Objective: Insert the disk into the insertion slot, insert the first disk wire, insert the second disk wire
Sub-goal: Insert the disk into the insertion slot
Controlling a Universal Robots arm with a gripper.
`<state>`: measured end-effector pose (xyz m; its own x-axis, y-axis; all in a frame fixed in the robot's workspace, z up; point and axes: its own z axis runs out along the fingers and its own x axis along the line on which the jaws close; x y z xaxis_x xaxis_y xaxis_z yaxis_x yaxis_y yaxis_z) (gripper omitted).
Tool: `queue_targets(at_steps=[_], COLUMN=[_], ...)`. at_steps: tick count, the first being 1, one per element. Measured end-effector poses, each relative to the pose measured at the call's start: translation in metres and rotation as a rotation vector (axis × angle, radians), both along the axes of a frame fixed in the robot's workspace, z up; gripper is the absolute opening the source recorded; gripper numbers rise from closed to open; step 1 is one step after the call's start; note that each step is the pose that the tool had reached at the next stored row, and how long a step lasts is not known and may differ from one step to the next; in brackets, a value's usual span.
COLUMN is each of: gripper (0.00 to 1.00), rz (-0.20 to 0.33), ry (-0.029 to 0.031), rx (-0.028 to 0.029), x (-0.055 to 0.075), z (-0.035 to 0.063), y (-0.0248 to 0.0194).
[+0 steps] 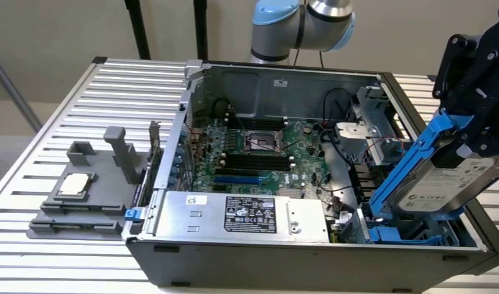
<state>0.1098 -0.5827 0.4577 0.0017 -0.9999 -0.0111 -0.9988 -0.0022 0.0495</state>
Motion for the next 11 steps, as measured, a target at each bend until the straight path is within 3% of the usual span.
queue_targets(at_steps=[6,11], gripper=[0.32,0.32], rz=[0.0,0.0], ry=[0.0,0.0002], rx=[0.005,0.0161], x=[0.0009,0.0014], z=[-0.0056,-0.0069], y=[-0.0005,-0.0069])
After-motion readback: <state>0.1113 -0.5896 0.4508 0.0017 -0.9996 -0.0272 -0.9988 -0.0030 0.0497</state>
